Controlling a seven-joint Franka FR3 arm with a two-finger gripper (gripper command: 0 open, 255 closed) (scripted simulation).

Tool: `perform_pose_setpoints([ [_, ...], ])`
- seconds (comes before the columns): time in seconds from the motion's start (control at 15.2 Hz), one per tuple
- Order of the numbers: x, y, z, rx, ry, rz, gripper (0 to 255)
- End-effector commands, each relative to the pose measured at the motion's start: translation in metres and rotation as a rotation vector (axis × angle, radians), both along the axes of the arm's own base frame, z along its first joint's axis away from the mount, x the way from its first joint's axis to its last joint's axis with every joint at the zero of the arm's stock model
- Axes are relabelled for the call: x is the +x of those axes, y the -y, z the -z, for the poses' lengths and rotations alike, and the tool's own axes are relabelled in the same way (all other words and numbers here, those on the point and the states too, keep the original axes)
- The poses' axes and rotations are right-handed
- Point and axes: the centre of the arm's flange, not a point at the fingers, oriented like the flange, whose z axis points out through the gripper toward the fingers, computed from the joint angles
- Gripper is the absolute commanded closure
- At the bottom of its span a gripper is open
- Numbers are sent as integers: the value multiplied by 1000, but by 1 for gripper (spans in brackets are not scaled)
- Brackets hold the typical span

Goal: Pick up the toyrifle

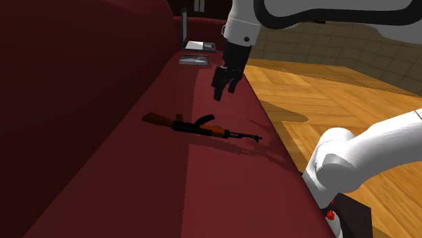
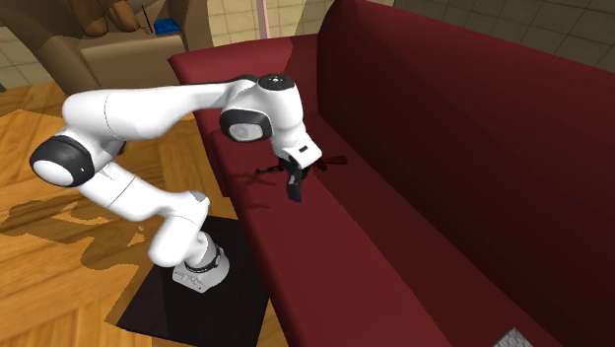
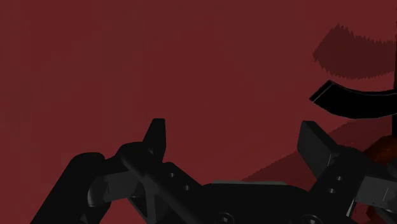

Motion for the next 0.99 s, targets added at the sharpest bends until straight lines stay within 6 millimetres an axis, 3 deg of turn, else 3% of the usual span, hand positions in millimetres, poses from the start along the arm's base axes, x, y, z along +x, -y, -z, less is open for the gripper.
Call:
perform_pose_setpoints([
  [0.0, 5, -24, -2, 5, -8, -12, 0],
  [0.73, 23, -164, 0, 30, -50, -80, 0],
  [0.92, 23, -165, 10, 30, -50, -80, 0],
])
